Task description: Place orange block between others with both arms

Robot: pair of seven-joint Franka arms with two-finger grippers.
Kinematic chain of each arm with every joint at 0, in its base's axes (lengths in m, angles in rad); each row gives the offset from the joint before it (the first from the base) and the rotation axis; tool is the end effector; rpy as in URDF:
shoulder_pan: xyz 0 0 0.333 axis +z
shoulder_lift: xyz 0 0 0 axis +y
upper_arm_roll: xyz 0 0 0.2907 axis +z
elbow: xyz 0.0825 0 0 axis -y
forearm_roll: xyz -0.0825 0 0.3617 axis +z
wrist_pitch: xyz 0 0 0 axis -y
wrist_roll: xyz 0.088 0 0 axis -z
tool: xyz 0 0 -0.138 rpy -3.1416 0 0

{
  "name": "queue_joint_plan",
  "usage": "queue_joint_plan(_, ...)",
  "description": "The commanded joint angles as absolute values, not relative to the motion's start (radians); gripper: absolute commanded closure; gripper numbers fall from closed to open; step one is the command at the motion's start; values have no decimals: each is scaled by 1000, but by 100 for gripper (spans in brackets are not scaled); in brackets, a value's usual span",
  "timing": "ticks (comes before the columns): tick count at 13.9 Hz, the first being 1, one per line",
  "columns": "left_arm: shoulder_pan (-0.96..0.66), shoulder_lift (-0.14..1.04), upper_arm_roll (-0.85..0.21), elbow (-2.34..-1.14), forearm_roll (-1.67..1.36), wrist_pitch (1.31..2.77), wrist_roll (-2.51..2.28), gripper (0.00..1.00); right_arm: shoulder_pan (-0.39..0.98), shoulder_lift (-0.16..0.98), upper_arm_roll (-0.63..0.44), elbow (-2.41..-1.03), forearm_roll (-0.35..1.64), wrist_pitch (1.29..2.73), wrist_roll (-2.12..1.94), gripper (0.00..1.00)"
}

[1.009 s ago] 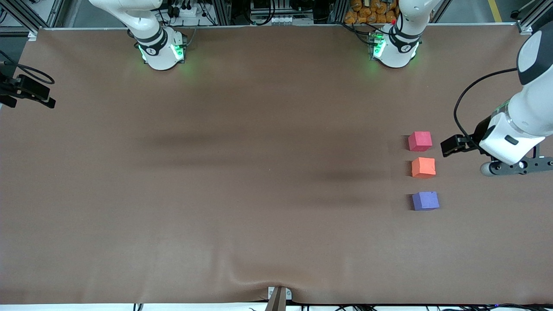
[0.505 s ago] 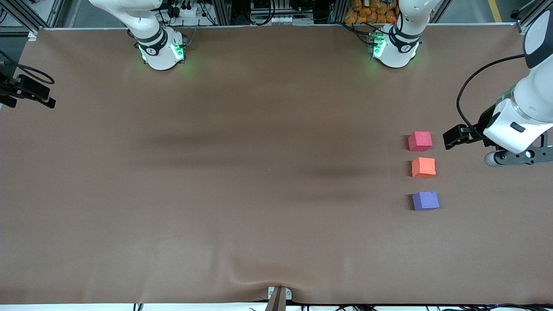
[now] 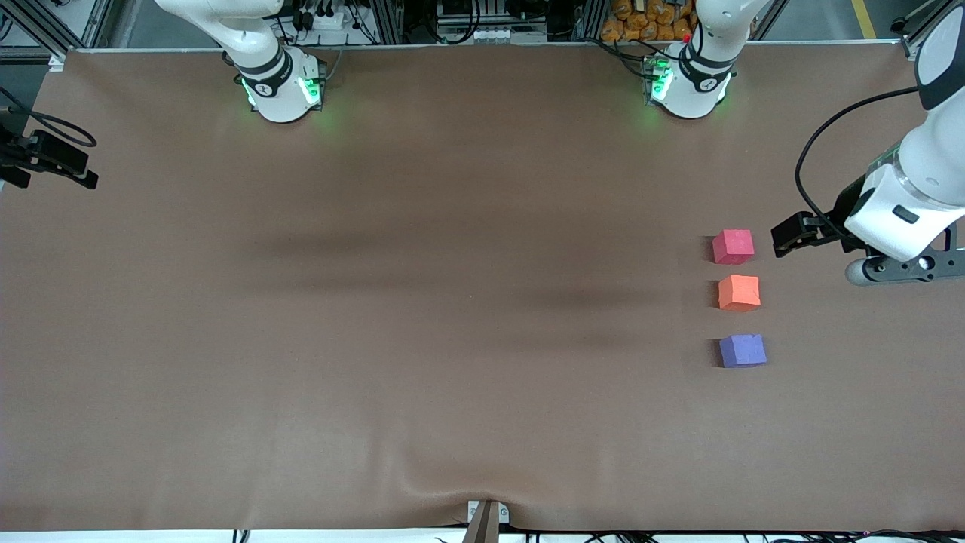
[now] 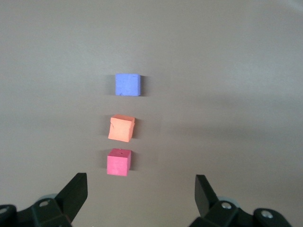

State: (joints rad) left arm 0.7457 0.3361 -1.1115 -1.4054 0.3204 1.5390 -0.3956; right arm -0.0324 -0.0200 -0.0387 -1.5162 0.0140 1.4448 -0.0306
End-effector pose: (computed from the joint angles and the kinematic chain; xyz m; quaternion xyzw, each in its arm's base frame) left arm 0.5756 -0.0885 0.5385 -0.9995 -0.0285 0.0060 0.0131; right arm 0.5109 -0.0345 0.5922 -0.9995 0.0195 0.0253 0.0086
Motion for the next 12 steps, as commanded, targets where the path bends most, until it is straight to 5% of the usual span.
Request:
queue_joint_plan(1,750,272,-1082,-1396,275,1516,-358,0,-32,-25,-34,-1516,9,1439,-5,0)
queue_joint_plan(4,660,209,-897,-1394,169,1516,-283,0,-31,-25,-34,-1516,9,1440,-5,0)
queue_joint_plan(8,328,100,-424,-1405,-30,1516,-207,0,-31,-25,-34,-1516,9,1440,-5,0)
queue_joint_plan(12,146,62,-217,-1436,-57,1503,-206,0,-31,-25,-34,-1516,9,1440,-6,0)
